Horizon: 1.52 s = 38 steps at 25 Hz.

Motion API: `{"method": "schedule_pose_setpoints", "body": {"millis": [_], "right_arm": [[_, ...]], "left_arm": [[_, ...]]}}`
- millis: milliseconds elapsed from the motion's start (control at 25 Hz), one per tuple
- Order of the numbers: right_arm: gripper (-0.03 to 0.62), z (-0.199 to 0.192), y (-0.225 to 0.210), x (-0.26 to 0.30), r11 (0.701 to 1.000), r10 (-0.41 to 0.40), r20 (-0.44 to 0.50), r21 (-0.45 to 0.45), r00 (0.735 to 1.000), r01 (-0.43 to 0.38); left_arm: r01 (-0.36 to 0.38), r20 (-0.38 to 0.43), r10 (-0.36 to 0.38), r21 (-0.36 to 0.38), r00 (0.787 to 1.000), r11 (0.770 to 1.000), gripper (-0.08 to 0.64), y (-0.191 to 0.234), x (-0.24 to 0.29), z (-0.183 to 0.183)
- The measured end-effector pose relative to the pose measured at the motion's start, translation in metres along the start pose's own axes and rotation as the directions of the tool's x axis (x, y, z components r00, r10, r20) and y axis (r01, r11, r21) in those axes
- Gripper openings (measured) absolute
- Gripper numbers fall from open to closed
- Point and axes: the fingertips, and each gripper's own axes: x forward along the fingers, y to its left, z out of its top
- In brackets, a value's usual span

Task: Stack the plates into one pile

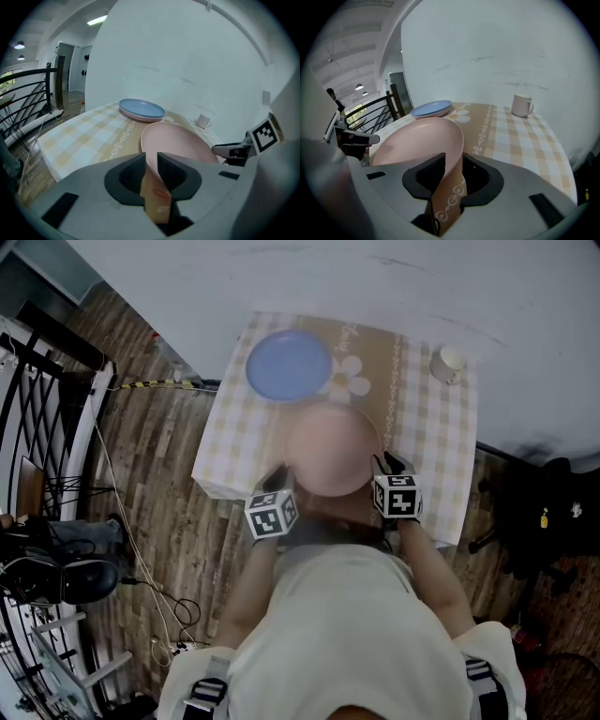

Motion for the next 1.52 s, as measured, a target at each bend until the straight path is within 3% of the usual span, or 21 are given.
{"method": "schedule_pose_setpoints", "body": {"millis": [80, 120, 840, 1120, 1520], "right_arm": [[0.103, -0.004, -0.001, 0.002, 1.000, 0.003, -0.009, 0.003, 1.000, -0.003], [0.103, -0.006, -0.001, 0.002, 1.000, 0.005, -0.013, 0.005, 1.000, -0.005], [0.097, -0.006, 0.000, 0.017, 0.999, 0.044, -0.020, 0.001, 0.999, -0.044], [0.091, -0.006, 0.000, 0.017, 0.998, 0.062, -0.015, 0.000, 0.998, -0.062], [0.064, 0.000, -0.004, 0.007, 0.998, 0.052, 0.025, 0.022, 0.998, -0.053]], "left_arm": [[0.005, -0.003, -0.005, -0.009, 1.000, 1.000, 0.120, -0.001, 0.001, -0.002], [0.005, -0.005, -0.005, -0.012, 1.000, 1.000, 0.122, -0.001, 0.002, -0.003], [-0.057, -0.056, 0.054, -0.069, 0.997, 0.996, 0.123, 0.012, 0.025, -0.014], [-0.067, -0.057, 0.064, -0.058, 0.996, 0.996, 0.077, 0.008, 0.028, -0.013], [-0.079, -0.059, 0.076, -0.056, 0.995, 0.995, 0.074, -0.001, 0.018, -0.026]]}}
